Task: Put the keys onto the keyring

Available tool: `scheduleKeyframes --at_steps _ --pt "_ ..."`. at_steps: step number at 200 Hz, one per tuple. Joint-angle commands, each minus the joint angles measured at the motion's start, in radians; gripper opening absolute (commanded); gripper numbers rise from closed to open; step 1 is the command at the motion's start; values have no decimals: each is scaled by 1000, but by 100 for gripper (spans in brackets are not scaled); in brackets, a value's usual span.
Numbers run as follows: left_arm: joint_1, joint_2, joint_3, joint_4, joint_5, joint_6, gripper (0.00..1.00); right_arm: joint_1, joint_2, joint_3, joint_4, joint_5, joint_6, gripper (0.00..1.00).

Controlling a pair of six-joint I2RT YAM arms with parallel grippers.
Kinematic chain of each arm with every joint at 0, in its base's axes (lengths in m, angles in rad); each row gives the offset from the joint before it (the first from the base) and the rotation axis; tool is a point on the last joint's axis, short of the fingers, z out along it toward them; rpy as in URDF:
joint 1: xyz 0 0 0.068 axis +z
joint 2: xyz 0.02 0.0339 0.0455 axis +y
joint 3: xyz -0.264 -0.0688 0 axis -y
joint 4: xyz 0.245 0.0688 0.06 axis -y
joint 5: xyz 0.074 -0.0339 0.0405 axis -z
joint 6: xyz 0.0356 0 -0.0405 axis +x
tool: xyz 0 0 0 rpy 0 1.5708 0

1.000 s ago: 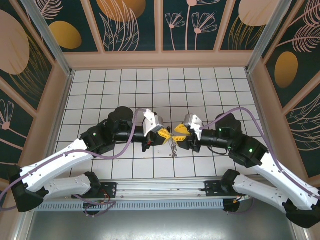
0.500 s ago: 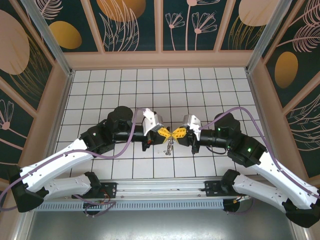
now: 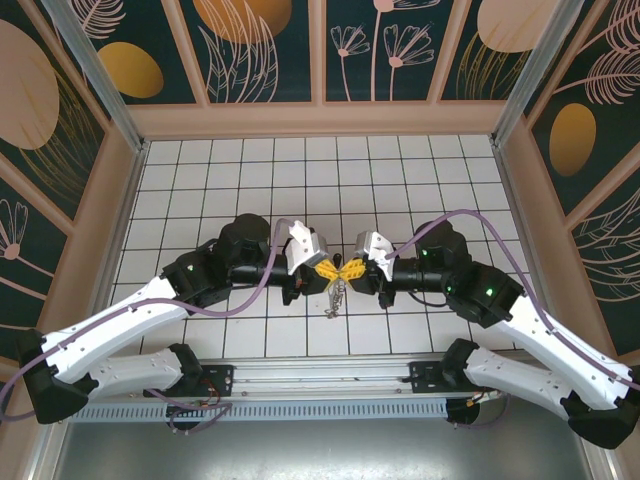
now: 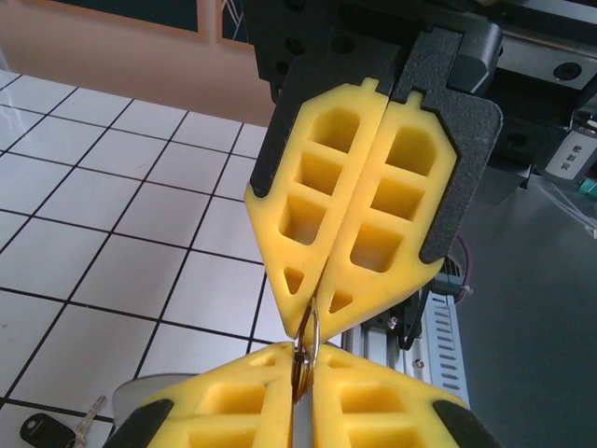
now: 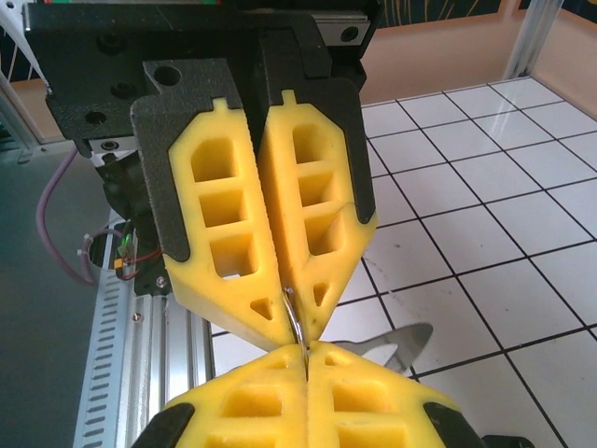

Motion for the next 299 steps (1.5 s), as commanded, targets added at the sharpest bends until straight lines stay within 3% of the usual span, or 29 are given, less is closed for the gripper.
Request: scheduleKeyframes --at_steps 1,19,67,88,116,153,180,198,227,266,299 --pt "-7 7 46 13 43 24 6 6 6 32 5 -2 -20 0" --pt "-6 7 46 14 42 26 0 7 9 34 0 -4 -22 0" --pt "-6 -3 44 8 33 34 0 6 6 32 -2 25 -26 0" --pt "-6 -18 32 11 5 33 0 6 -17 9 23 54 1 24" --pt "-6 -20 3 10 -84 5 0 6 -54 -33 45 126 54 45" --pt "-6 -44 -91 59 -202 -77 0 1 -103 -96 75 234 149 58" --pt "-5 -81 -161 69 -314 -124 0 -42 -92 -130 74 426 217 67" --pt "-5 -117 -212 90 -337 -159 0 -140 -29 -139 58 425 262 68" --pt "-4 -198 -321 137 -368 -221 0 -305 89 -154 71 273 329 66" --pt "-5 -323 -445 227 -381 -285 0 -311 248 -165 117 253 316 66" --pt "-5 -354 -488 224 -405 -277 0 -289 409 -125 132 265 352 73"
